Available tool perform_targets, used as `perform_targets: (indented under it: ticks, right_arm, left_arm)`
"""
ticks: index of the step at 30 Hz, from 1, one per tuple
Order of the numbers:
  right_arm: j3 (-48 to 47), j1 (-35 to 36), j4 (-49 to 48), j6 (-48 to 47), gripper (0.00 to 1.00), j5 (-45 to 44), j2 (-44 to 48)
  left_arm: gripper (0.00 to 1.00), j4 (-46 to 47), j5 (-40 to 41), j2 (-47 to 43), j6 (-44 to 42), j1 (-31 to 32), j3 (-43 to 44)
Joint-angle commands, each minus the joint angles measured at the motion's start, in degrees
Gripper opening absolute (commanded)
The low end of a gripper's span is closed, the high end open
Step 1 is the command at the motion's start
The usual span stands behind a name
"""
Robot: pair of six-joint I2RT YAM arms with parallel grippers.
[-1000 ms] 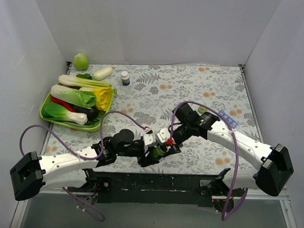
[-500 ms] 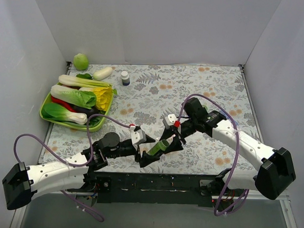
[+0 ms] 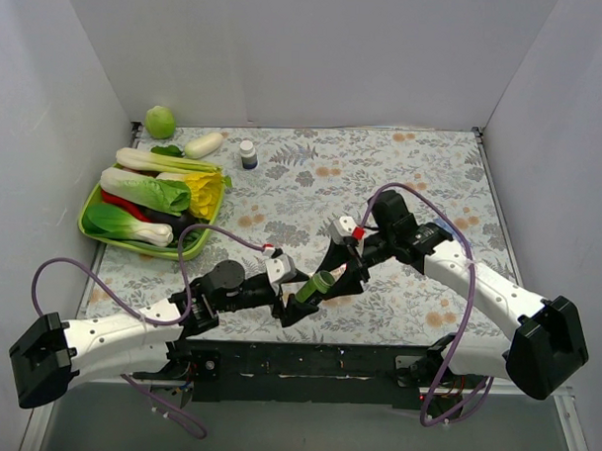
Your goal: Sort the pills into containers
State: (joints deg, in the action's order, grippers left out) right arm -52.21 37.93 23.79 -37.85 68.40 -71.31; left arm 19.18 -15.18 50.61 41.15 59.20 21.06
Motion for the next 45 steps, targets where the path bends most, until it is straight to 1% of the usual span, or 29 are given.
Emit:
perform_targets:
  ticks: [1,9,19,23,29,36,37,39,43,44,45]
  right_arm:
    - [0.7,-0.3,-4.7,4.1,0.08,3.5,1.9]
    - [0.8,-0.5,-5.9,4.7,0.08,3.0,2.1]
    - [-1.1,-1.7,-6.3,5.2,0.07,3.4,2.2]
    - [-1.1,-1.9,-7.1,5.9,0.07,3.5,2.1]
    - [-0.8,-1.9,-8.4,7.0,0.07,3.3,1.9]
    - [-0.6,-2.0,-9.0,7.2,0.07,3.1,1.7]
    - [-0.6,-2.0,-9.1,7.3,0.07,3.0,1.7]
    - [-0.5,-2.1,-9.1,7.2,0.07,3.0,1.8]
    - [-0.4,-2.1,-9.4,7.3,0.07,3.0,1.7]
    - [-0.3,-2.1,-9.4,7.3,0.07,3.0,1.7]
    - [-0.2,-2.2,-9.4,7.3,0.07,2.8,1.7]
  left_arm:
    - [0.73,1.4,1.6,0.4,-0.4,-0.1,1.7]
    - [0.75,7.8,3.2,0.3,4.9,-0.1,-0.6]
    - [0.75,8.9,4.5,-0.4,8.2,-0.2,-2.7]
    - [0.75,11.2,5.1,-0.2,9.8,-0.1,-3.7]
    - [0.70,15.3,3.4,1.6,11.9,-0.2,-4.4]
    - [0.61,15.4,1.6,3.4,12.0,-0.1,-3.6]
    - [0.56,15.3,1.5,3.4,11.9,-0.1,-3.4]
    - [0.52,14.9,1.2,3.5,11.9,-0.2,-3.4]
    - [0.31,14.8,0.6,3.6,11.5,-0.1,-3.1]
    - [0.11,14.8,0.7,3.5,11.4,-0.1,-3.1]
    - [0.00,14.8,0.7,3.4,11.5,-0.1,-3.2]
